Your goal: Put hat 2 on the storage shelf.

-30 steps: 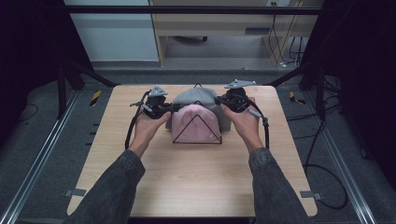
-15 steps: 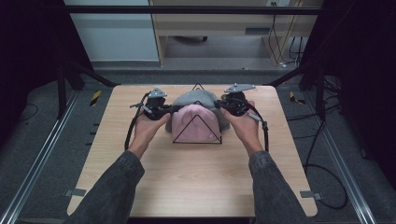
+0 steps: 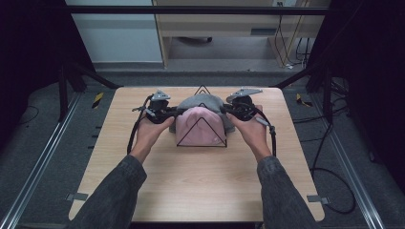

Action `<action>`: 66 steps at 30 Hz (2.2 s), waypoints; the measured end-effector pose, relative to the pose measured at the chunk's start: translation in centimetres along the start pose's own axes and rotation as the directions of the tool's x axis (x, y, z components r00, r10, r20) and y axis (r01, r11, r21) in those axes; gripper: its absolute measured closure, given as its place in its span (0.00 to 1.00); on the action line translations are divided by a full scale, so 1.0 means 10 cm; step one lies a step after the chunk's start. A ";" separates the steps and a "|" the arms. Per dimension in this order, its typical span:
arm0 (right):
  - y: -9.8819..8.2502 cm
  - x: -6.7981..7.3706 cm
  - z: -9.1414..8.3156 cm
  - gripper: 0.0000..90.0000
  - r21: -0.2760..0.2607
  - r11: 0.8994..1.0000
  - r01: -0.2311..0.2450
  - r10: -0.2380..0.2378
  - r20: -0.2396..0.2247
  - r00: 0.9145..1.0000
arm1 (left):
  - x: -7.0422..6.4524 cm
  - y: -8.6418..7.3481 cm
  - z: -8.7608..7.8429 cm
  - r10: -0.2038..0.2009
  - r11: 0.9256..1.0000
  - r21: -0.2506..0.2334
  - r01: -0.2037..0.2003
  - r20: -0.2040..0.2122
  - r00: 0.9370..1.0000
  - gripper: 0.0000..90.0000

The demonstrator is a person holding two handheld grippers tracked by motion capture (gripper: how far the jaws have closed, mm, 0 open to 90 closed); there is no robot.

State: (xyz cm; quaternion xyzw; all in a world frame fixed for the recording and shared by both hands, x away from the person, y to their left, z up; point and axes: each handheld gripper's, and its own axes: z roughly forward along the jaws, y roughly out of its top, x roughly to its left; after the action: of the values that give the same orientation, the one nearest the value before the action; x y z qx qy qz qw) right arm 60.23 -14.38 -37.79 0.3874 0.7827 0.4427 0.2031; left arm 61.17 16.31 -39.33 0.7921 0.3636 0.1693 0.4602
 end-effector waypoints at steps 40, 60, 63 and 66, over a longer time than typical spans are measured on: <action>0.19 0.20 -0.43 0.46 -0.079 0.997 0.019 -0.018 0.010 1.000 | -0.16 0.08 -0.67 0.044 0.999 -0.015 -0.046 -0.092 0.995 0.21; 0.08 0.29 -0.54 0.08 -0.041 0.999 0.011 -0.008 0.075 0.997 | -0.37 -0.16 -0.86 0.147 0.987 0.077 -0.142 -0.069 0.987 0.08; 0.06 0.28 -0.56 0.08 -0.040 0.999 0.008 -0.004 0.091 0.996 | -0.37 -0.23 -0.87 0.155 0.987 0.061 -0.152 -0.044 0.987 0.06; 0.02 0.27 -0.61 0.07 -0.049 0.999 0.006 -0.002 0.088 0.996 | -0.38 -0.30 -0.90 0.161 0.985 0.062 -0.159 -0.037 0.986 0.06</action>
State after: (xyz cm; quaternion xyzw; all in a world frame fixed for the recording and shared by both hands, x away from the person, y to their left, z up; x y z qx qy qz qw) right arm 54.56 -15.46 -34.34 0.4000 0.7627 0.4438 0.2477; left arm 51.91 19.93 -37.01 0.8282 0.3134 0.2116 0.4137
